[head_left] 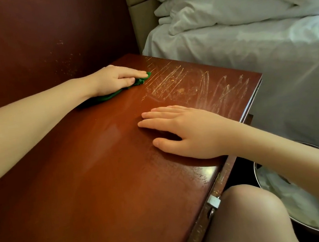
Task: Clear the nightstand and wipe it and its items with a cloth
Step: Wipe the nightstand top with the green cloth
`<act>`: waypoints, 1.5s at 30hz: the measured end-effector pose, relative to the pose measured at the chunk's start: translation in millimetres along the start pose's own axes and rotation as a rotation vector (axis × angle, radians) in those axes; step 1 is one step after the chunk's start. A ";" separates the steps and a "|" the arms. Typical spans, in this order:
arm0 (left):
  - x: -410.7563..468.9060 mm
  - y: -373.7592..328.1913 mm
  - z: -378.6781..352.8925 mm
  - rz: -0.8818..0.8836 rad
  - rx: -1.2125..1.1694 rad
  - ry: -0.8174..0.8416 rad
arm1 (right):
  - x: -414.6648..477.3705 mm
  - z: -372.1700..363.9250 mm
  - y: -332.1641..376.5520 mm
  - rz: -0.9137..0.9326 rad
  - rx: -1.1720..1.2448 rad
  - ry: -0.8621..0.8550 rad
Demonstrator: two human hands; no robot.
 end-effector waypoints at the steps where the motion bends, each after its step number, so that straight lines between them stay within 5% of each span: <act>1: -6.4 -4.1 -1.3 -0.024 0.005 0.003 | -0.2 0.2 0.2 -0.003 -0.001 0.002; 11: -41.7 -25.6 -6.8 -0.127 0.041 0.046 | -2.4 1.6 1.6 -0.002 -0.083 0.057; 45: 89.0 31.4 6.0 0.368 0.129 -0.143 | 2.1 1.8 -4.6 0.034 -0.002 0.048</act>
Point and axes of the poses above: each hand's wrist, its own x-axis towards the middle knuckle, its own z-axis out of the back of the hand, y = z × x, the point moved 1 cm from there along x, towards the middle knuckle, and after that the axes turned 7 degrees about -z, right-handed, at the moved point
